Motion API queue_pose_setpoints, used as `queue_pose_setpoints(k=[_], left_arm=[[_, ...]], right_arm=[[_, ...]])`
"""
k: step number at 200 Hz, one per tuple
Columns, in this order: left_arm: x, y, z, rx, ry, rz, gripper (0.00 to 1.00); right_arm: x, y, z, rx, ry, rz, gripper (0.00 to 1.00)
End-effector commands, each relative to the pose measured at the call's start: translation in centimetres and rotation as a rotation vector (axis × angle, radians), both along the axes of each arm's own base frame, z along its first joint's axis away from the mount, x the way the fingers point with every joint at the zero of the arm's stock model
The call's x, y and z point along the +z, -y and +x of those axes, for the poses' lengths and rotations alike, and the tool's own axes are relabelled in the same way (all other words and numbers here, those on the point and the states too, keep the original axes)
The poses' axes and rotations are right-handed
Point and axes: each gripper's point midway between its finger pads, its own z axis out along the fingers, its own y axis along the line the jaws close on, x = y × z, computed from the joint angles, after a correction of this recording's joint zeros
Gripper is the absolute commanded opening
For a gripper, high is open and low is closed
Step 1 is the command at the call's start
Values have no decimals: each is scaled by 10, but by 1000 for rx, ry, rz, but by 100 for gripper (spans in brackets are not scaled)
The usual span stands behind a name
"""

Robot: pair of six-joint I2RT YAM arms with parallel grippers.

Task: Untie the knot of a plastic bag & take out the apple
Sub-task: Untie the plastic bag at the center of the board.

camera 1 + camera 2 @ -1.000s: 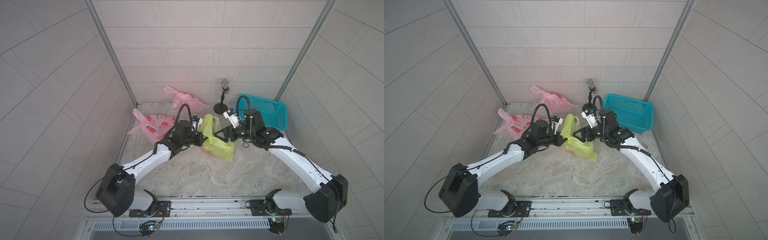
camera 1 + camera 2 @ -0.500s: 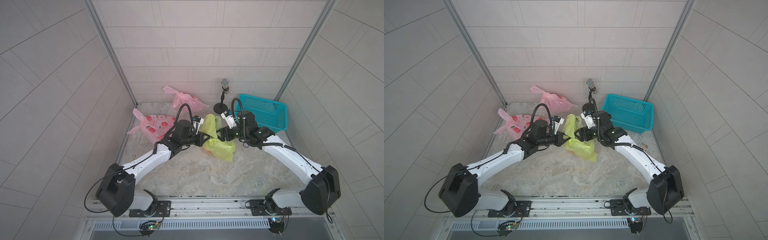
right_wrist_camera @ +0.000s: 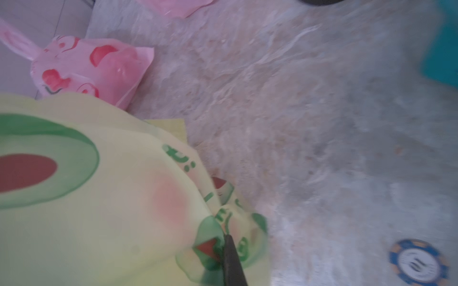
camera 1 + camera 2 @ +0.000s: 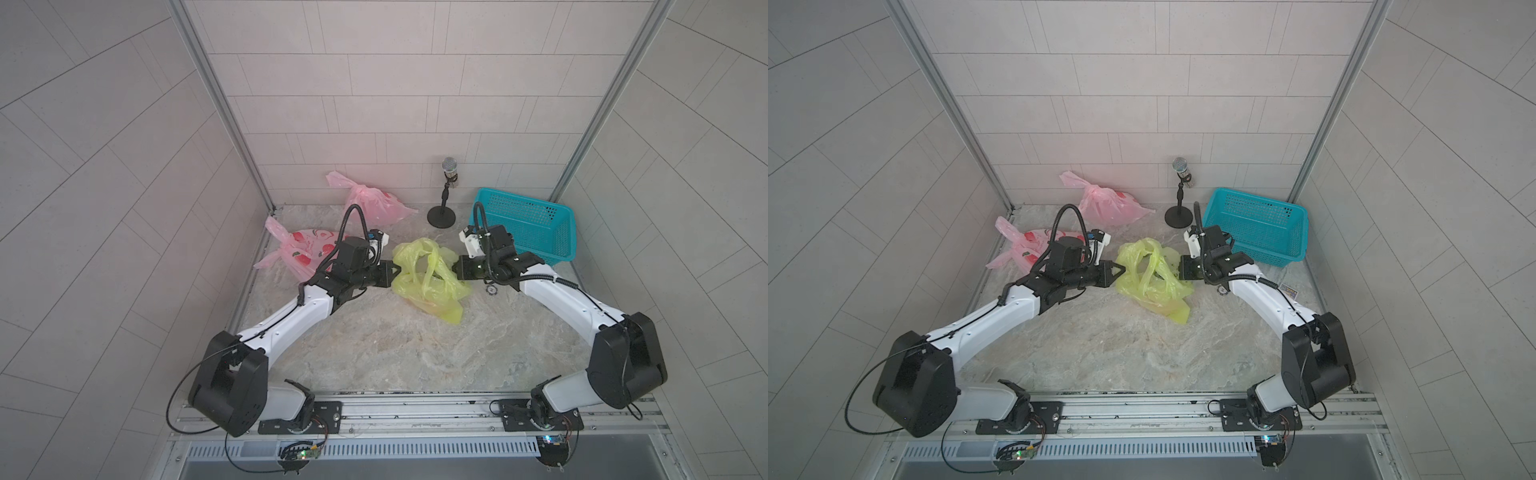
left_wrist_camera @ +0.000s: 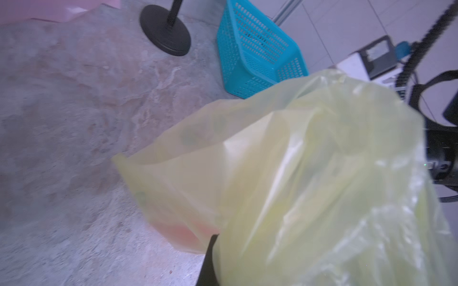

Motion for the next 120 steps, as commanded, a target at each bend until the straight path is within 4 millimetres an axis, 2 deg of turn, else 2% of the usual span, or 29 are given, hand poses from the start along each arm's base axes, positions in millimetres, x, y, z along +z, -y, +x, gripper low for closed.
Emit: queue_pose_setpoints(k=[1,30,61,88,101,120], left_arm=[[-33,-45,-8,105,-115,141,0],[-54,-80,-15,179,-221,250,0],[-55,-111,-13,308,-227,285,0],[-60,-127,-15,378,-233,313,0],[-69,-132,-19,401,-259,322,0],[-84,-135,-23,426,-295,308,0]], right_arm=[[16,30,-2,-107,3,-29,0],[2,58,-8,-189,-49,-106,0],[-18,90,-8,-312,-74,-159,0],[-33,120,0,-436,-84,-170,0],[-42,127,5,-455,-97,-158,0],[-60,123,7,-437,-145,-145,0]])
